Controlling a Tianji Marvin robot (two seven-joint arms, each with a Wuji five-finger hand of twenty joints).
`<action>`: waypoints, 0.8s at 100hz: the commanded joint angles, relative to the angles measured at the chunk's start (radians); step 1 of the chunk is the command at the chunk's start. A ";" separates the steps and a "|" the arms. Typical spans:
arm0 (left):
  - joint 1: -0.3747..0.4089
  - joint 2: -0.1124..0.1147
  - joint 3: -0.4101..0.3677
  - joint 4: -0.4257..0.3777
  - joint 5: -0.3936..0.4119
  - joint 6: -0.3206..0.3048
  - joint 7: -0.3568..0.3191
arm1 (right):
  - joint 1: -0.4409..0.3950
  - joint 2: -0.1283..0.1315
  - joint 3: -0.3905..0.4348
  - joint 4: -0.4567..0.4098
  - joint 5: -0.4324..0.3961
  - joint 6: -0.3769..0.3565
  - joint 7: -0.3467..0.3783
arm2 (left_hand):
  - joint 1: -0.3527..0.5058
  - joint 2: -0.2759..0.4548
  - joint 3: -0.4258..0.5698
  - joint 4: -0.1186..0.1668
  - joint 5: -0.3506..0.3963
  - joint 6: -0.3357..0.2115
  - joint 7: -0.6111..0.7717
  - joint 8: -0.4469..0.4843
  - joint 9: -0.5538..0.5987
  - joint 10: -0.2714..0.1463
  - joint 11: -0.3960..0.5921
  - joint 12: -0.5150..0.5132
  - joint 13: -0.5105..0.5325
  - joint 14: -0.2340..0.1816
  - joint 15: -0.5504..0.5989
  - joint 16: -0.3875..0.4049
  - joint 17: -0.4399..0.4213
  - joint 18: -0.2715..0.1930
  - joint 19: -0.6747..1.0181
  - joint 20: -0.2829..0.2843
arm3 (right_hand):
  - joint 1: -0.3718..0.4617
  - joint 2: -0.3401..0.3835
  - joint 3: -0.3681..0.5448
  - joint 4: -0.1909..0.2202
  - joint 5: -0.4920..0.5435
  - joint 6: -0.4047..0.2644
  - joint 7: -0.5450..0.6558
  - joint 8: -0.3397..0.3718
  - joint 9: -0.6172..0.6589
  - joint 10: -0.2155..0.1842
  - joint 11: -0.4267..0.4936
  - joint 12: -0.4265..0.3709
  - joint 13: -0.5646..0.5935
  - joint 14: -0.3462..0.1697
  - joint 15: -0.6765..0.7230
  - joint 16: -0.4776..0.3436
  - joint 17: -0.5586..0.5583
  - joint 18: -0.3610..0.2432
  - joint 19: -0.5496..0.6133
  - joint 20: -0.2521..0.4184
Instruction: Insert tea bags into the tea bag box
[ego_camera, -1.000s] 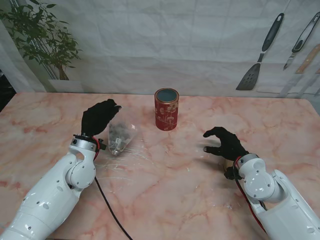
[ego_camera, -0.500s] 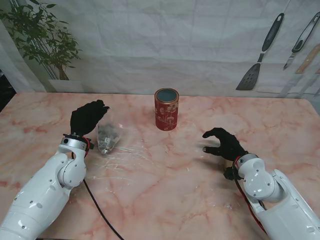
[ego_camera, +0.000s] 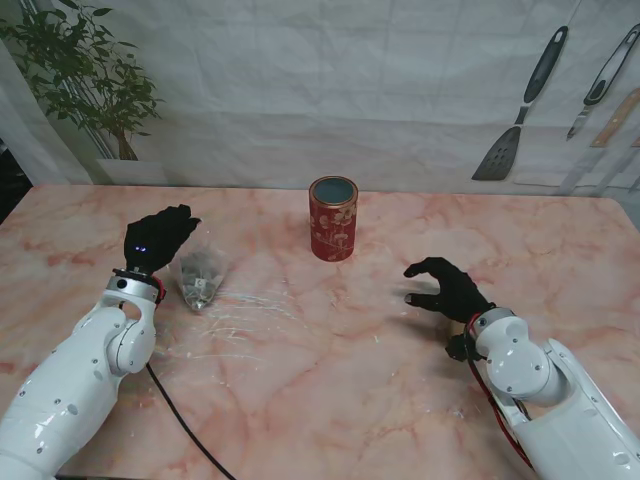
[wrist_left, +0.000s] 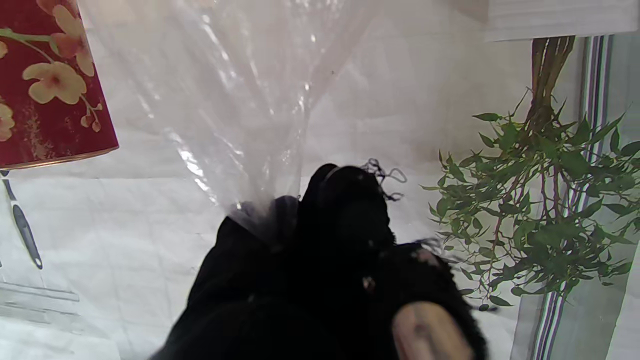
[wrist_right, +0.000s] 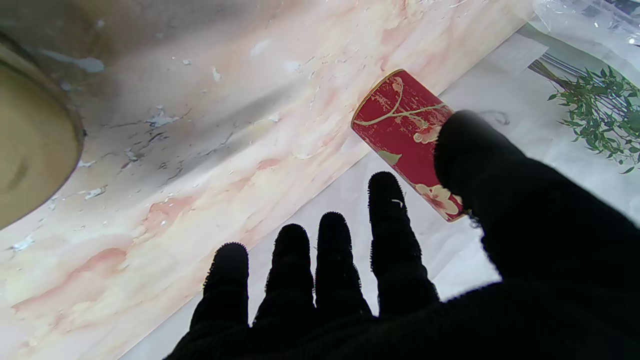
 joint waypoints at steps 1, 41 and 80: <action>-0.011 0.008 -0.003 0.006 -0.004 0.008 -0.019 | -0.003 -0.002 -0.002 -0.002 0.001 0.001 0.014 | 0.028 0.094 0.033 0.007 0.004 0.077 0.081 -0.004 0.018 -0.164 0.096 0.035 0.044 0.154 0.118 0.022 -0.138 -0.054 0.119 -0.021 | -0.029 0.011 -0.025 -0.011 -0.031 -0.016 -0.007 0.000 -0.012 -0.022 -0.008 -0.003 -0.025 -0.040 -0.013 0.004 -0.004 -0.043 -0.036 0.018; 0.000 0.041 0.000 -0.010 0.102 0.049 -0.092 | -0.002 -0.001 -0.004 -0.001 0.022 0.006 0.027 | -0.043 0.012 0.014 -0.041 -0.124 0.034 -0.166 -0.139 -0.174 -0.055 -0.200 -0.033 -0.224 0.251 -0.207 0.058 -0.379 0.206 -0.200 -0.031 | -0.022 0.032 -0.036 -0.009 -0.036 -0.015 -0.009 -0.002 -0.010 -0.020 -0.009 -0.002 -0.024 -0.037 -0.012 0.005 -0.002 -0.043 -0.041 0.021; 0.076 0.050 -0.081 -0.121 0.117 -0.041 -0.224 | -0.003 -0.002 -0.003 0.004 0.034 0.008 0.030 | -0.388 0.108 0.009 -0.025 -0.190 0.069 -0.897 -0.592 -0.454 0.162 -0.768 -0.426 -0.745 0.447 -0.844 -0.414 -1.058 0.753 -1.006 -0.104 | -0.018 0.040 -0.046 -0.008 -0.044 -0.013 -0.011 -0.003 -0.013 -0.019 -0.007 -0.001 -0.029 -0.037 -0.005 0.009 -0.003 -0.042 -0.041 0.028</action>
